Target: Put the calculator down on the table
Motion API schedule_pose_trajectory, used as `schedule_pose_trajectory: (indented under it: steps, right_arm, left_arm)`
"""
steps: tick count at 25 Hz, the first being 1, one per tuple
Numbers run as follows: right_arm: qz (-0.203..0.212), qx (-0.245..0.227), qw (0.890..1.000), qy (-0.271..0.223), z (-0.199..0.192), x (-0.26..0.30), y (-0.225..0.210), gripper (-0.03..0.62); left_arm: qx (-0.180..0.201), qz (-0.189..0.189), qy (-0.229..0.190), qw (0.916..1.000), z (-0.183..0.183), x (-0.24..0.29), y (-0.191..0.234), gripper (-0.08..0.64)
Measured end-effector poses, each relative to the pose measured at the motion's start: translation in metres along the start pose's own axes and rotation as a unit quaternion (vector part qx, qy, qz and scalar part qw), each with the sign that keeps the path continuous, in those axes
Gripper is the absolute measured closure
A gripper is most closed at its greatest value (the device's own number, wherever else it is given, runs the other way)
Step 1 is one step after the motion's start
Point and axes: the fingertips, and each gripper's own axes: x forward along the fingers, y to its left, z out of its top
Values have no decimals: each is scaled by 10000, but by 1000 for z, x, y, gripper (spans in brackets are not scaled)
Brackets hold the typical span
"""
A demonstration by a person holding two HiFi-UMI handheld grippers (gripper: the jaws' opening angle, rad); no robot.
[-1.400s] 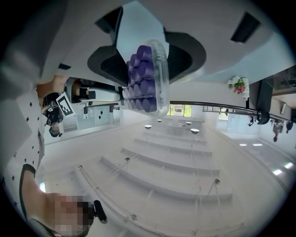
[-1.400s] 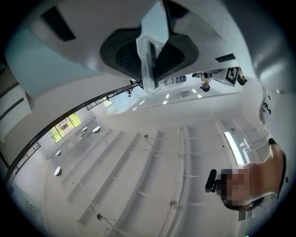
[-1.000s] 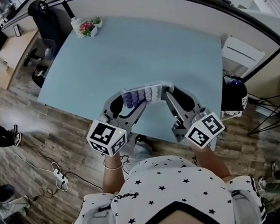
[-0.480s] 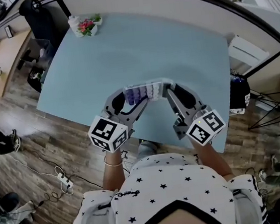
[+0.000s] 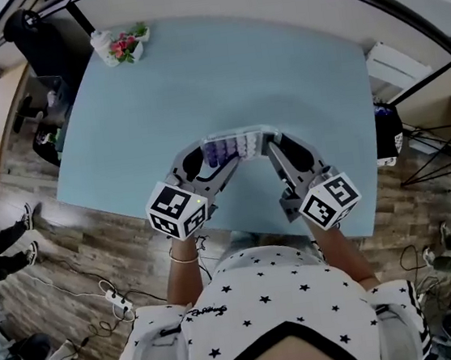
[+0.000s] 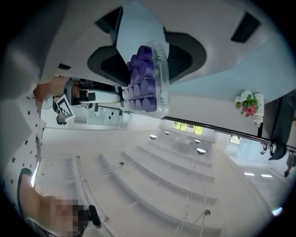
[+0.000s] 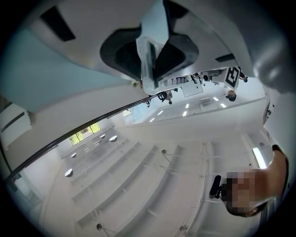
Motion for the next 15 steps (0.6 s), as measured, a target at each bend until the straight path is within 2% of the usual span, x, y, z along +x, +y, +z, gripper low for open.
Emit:
schedule_pose_trajectory:
  steps: [6,15]
  right_arm:
    - [-363,129,9991,191,-18,4,-18,514]
    - [-575,295,9961,608,-57,5,-52,512]
  left_arm:
    - [-187,-213,182,9994,-19,16,10,291]
    - [-448,-249,436,9977,-62,43,16,290]
